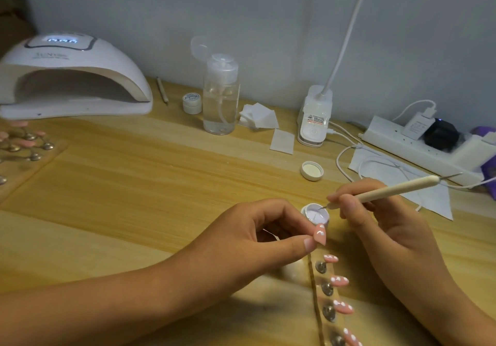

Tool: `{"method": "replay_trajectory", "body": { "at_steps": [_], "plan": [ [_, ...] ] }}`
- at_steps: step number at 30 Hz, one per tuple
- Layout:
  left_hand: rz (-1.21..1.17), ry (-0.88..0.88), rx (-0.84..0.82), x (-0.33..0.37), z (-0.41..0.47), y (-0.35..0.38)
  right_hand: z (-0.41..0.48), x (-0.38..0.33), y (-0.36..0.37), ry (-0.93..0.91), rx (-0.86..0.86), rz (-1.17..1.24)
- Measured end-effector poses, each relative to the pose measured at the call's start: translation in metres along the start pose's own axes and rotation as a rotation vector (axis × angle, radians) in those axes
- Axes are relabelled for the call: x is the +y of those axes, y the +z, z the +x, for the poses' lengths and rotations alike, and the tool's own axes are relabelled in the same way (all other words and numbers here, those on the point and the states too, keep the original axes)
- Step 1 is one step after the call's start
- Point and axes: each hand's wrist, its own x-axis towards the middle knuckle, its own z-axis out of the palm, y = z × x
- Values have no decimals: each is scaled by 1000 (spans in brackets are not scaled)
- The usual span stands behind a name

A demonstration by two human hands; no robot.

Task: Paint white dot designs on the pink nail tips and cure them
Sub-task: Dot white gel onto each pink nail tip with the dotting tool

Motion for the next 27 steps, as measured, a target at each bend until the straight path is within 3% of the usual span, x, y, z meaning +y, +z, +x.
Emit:
{"method": "replay_trajectory", "body": {
  "at_steps": [7,11,27],
  "plan": [
    [-3,-10,1,2,0,0,2,-2,-7,153,157,485],
    [-5,-14,-1,2,0,-1,1,-3,-6,193,156,651],
    [-9,-3,16,4,0,1,-1,-18,1,240,6,797]
  ]
}}
